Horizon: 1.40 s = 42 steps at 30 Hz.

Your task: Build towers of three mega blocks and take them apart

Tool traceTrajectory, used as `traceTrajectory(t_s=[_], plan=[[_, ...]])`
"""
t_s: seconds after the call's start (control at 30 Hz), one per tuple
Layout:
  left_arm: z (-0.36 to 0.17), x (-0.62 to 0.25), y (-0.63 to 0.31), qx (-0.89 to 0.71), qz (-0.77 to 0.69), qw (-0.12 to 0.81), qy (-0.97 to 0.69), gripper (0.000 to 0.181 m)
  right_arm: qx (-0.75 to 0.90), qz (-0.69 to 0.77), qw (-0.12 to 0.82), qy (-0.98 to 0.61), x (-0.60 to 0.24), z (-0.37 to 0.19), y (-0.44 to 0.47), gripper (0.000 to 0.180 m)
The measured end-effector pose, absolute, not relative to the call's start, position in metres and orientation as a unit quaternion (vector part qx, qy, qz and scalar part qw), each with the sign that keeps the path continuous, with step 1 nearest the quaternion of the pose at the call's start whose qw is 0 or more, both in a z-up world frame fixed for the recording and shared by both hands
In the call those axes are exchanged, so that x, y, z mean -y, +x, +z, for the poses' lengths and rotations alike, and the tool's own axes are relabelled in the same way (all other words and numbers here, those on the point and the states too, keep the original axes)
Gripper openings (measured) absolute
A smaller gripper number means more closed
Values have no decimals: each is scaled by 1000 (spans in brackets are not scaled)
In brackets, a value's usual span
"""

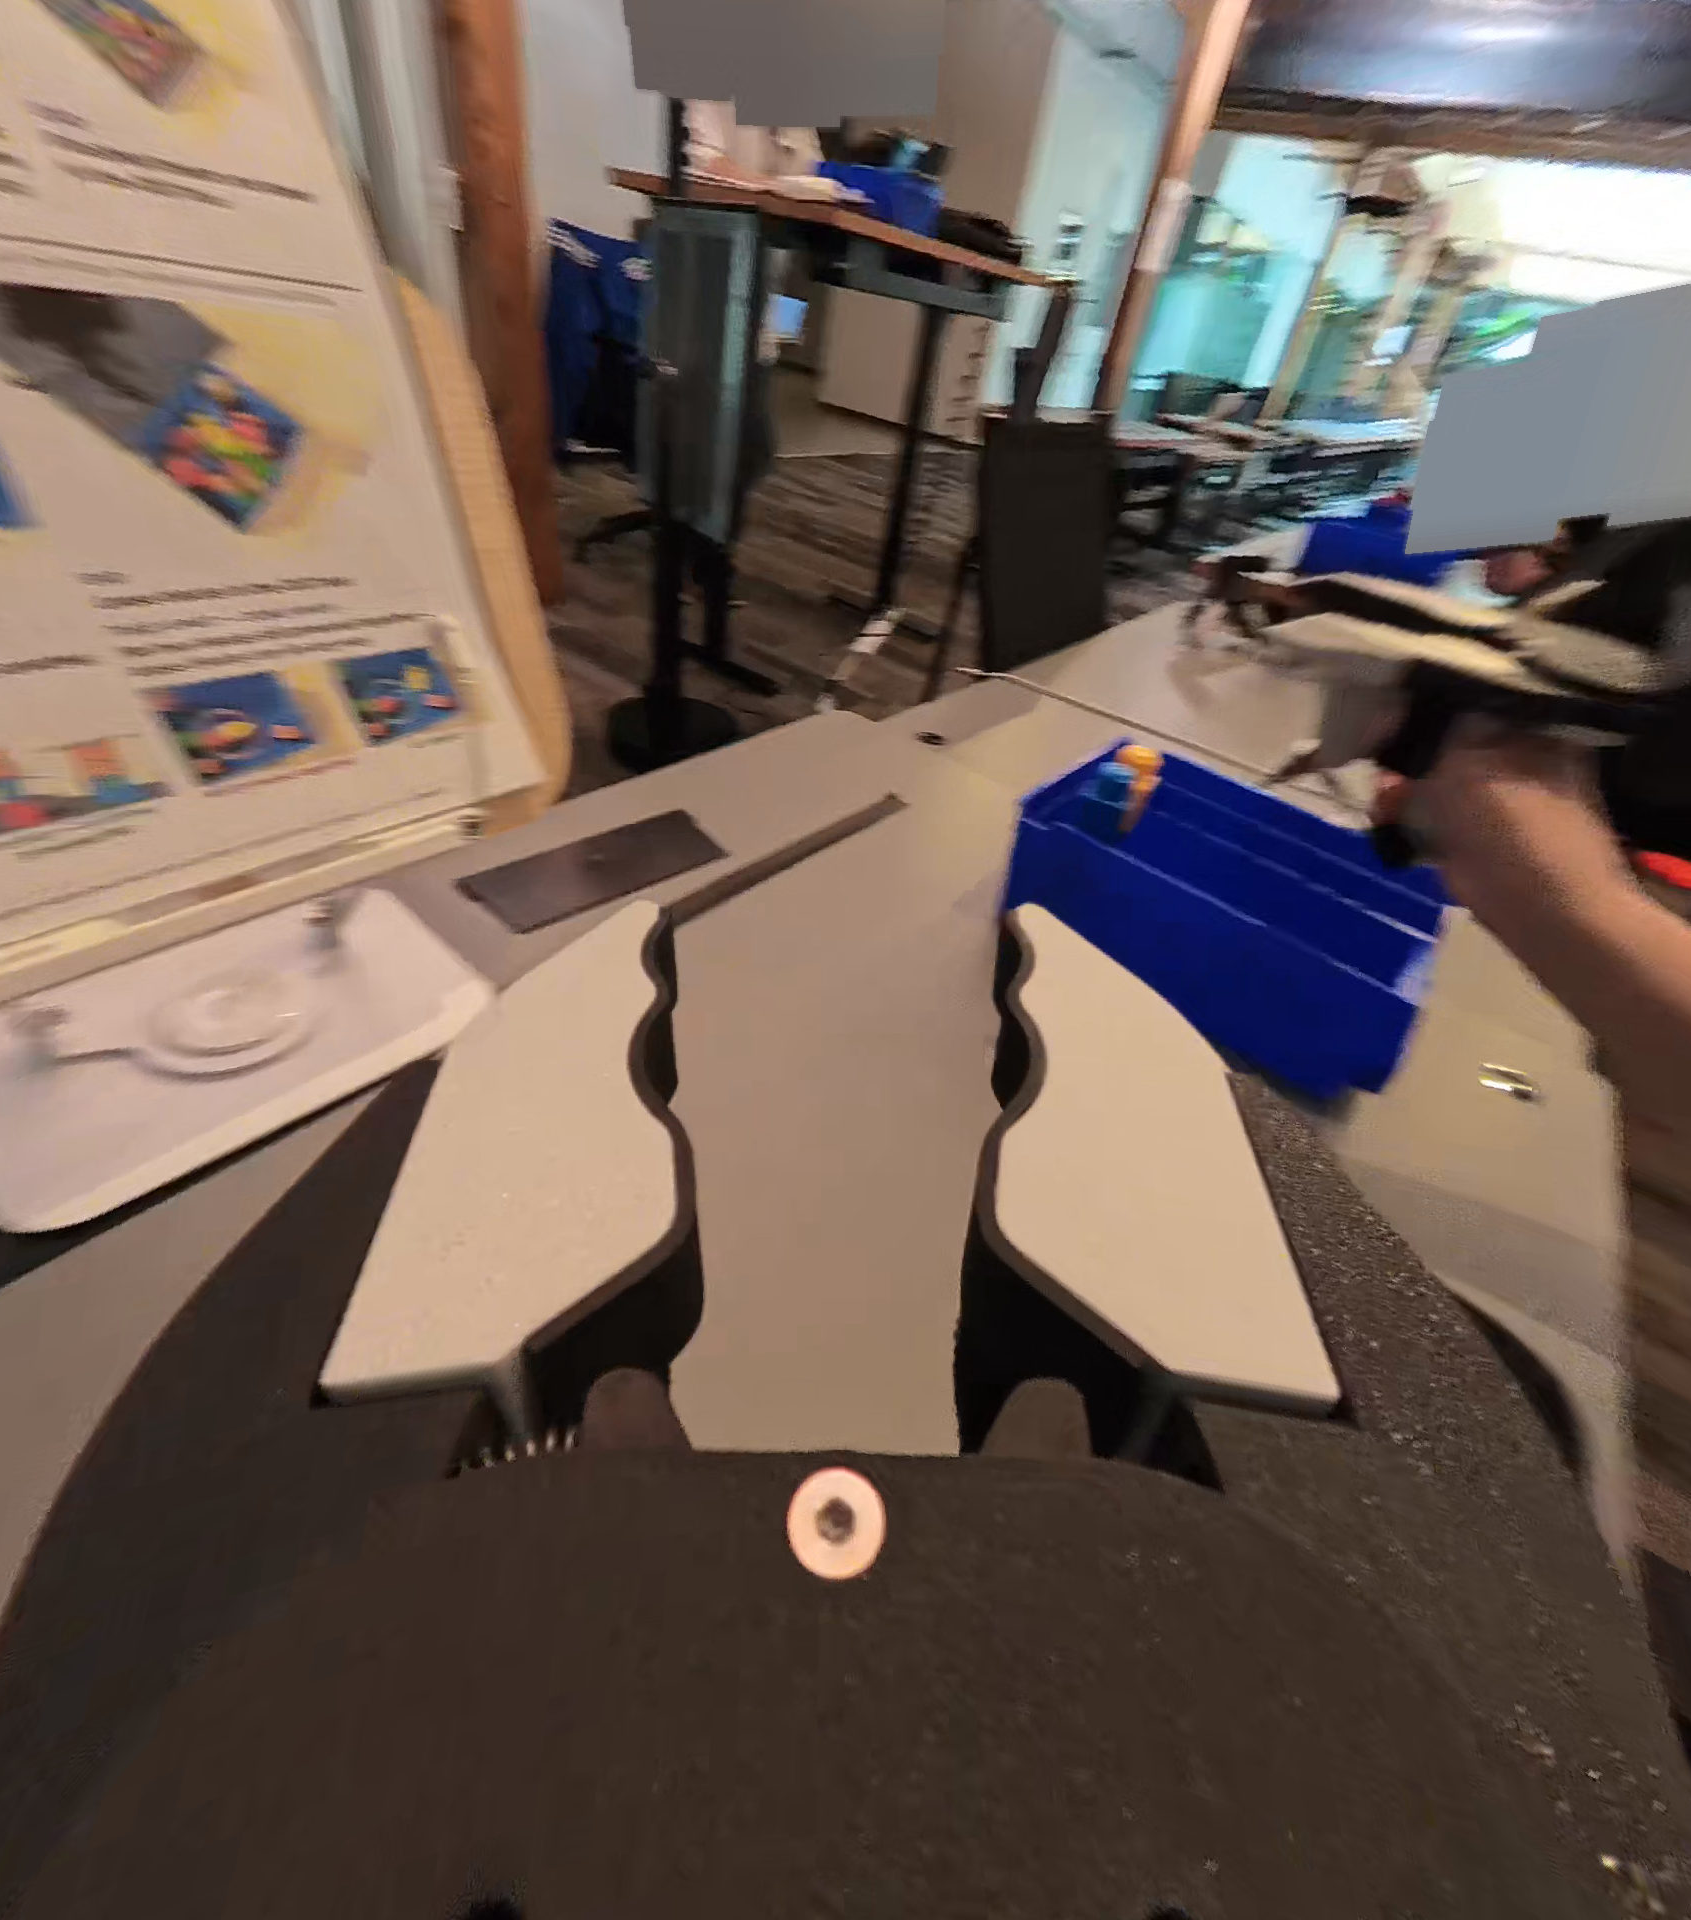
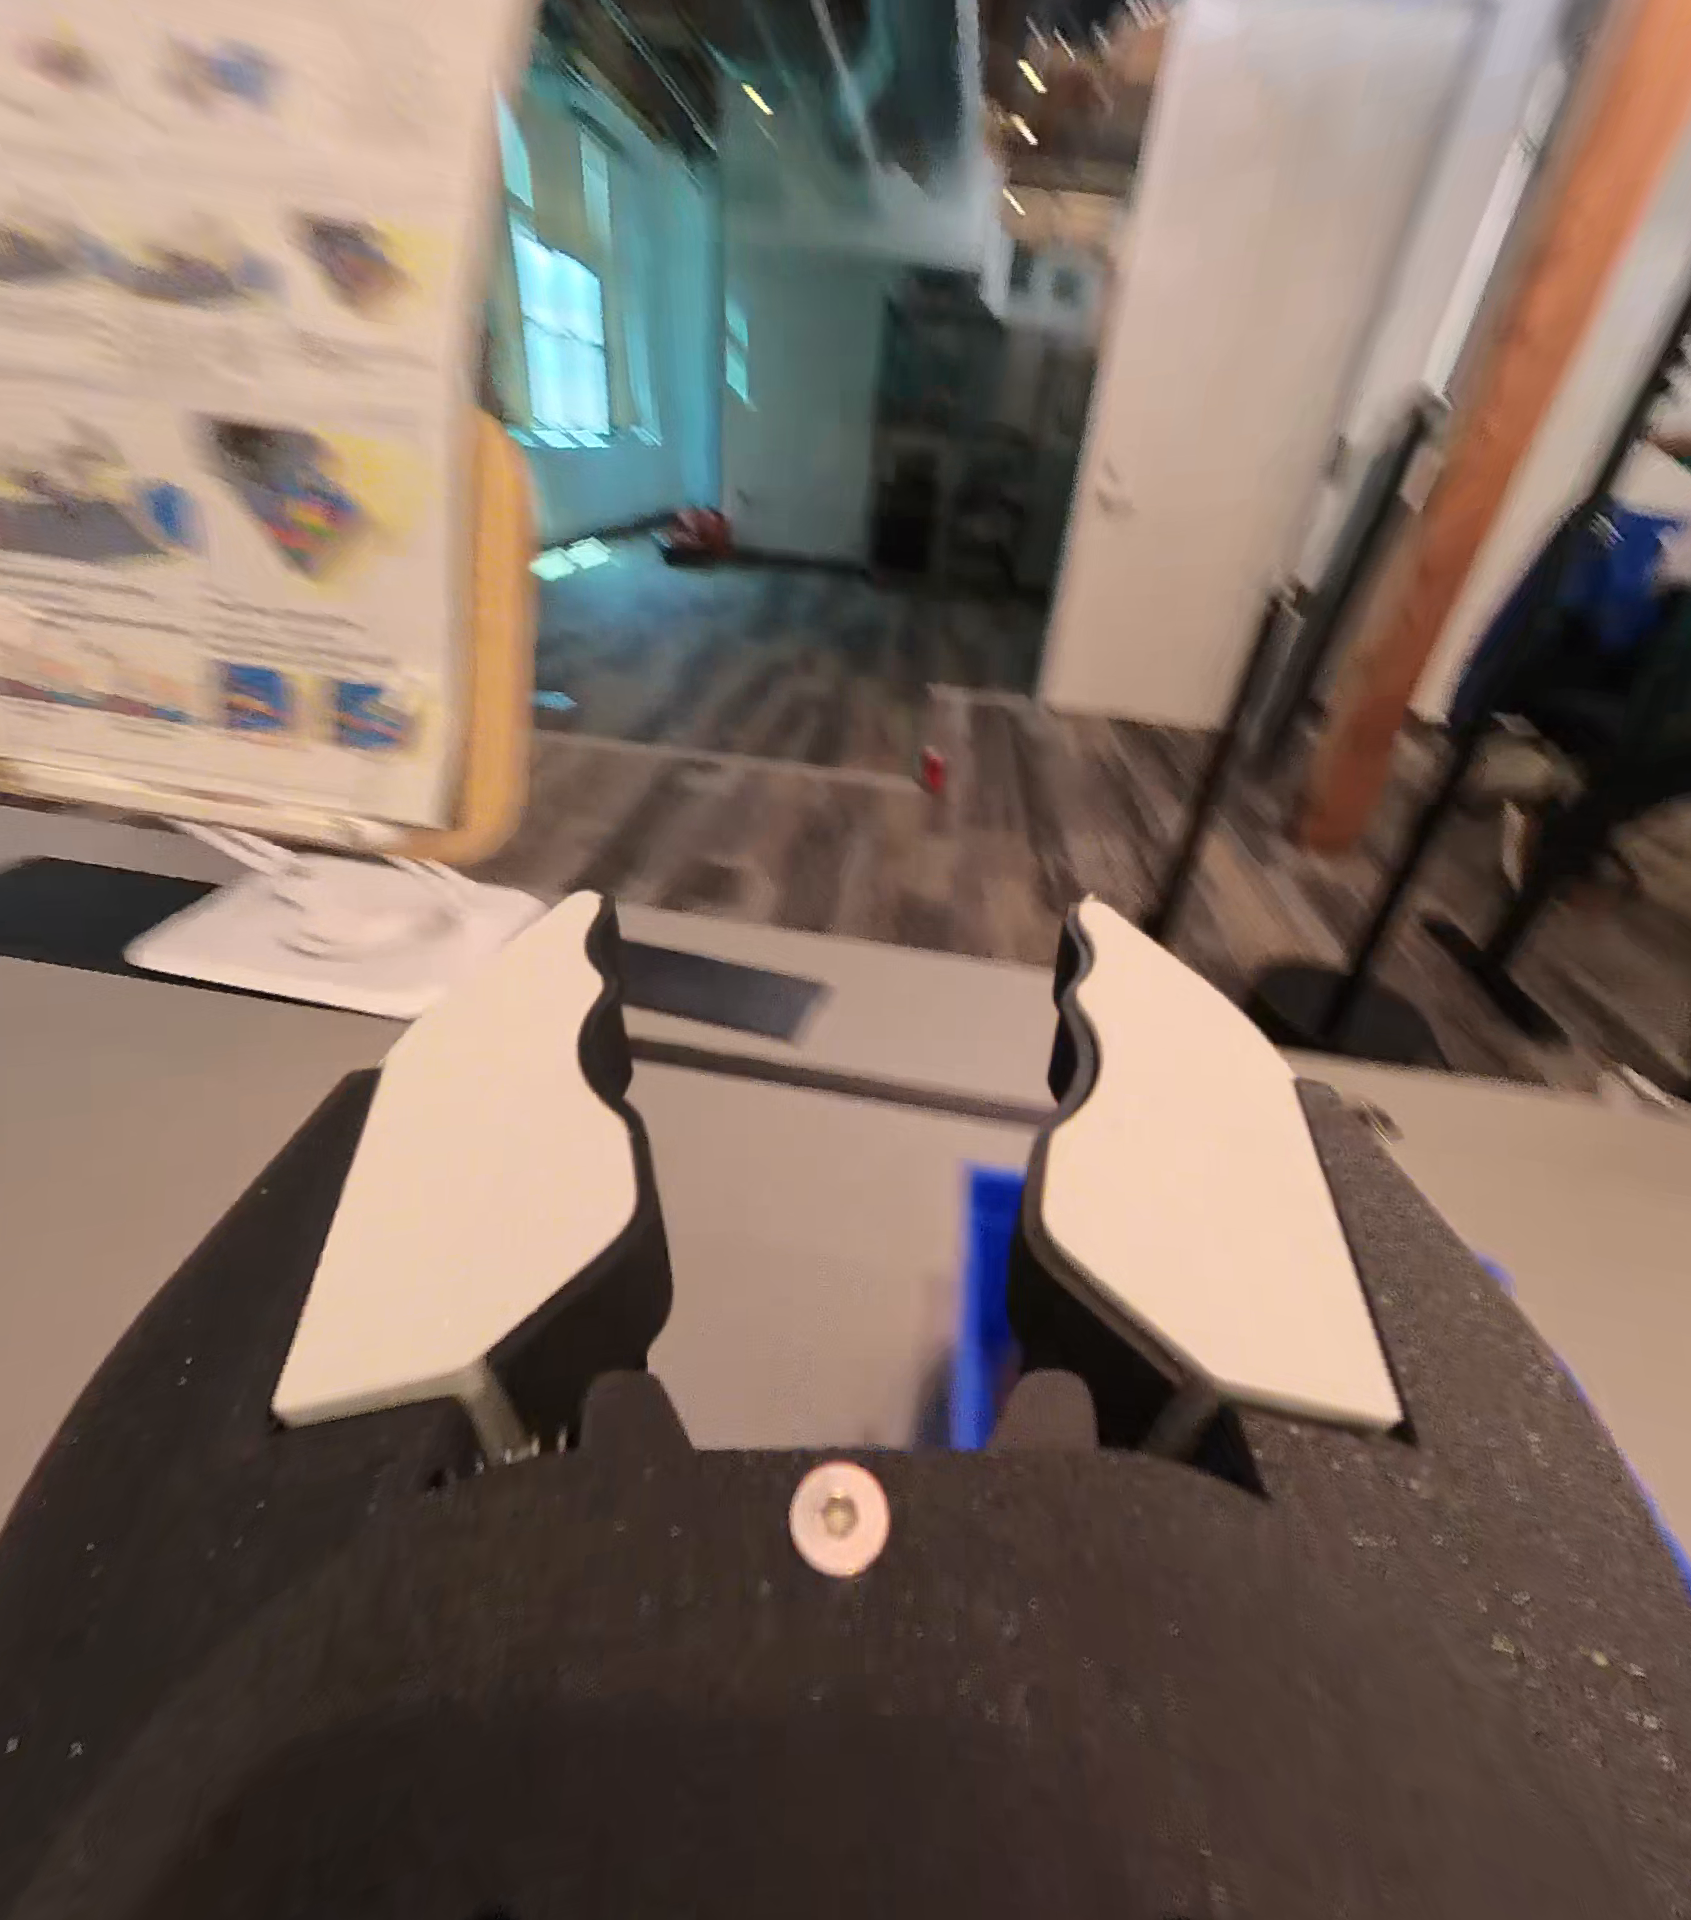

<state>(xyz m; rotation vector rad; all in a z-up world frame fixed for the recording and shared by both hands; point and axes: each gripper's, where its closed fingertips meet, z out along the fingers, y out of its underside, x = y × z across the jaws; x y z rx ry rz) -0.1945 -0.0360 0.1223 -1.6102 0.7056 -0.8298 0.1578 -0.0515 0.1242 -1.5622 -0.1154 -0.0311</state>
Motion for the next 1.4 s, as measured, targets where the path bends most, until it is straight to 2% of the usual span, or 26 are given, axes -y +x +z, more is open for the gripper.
traceTrajectory(t_s=[0.17, 0.23, 0.4, 0.6, 0.8, 0.93, 1.13, 1.3, 1.4], plan=[[112, -5, -242, -227, -130, 635, -727, 63, 167, 57, 764, -621, 39, 158, 13, 77], [112, -14, -261, -195, -62, 650, -732, 61, 213, 89, 754, -615, 27, 150, -41, 71], [105, -23, -279, -165, -15, 647, -744, 61, 247, 122, 711, -647, -12, 115, -126, 76], [100, -30, -292, -156, 19, 643, -749, 61, 221, 132, 701, -666, -40, 72, -144, 71], [90, -12, -296, -173, -33, 603, -778, 63, 208, 103, 677, -699, -55, 42, -109, 64], [76, 13, -354, -197, -18, 534, -822, 60, 188, 146, 660, -712, -59, 39, -95, 62], [35, 54, -546, -166, 140, 354, -910, 54, 176, 170, 655, -715, -65, 37, -83, 59], [-27, 77, -620, -150, 111, 223, -957, 51, 178, 183, 649, -716, -68, 34, -83, 59], [-53, 71, -626, -116, 58, 215, -968, 50, 178, 186, 647, -718, -68, 30, -82, 59]])
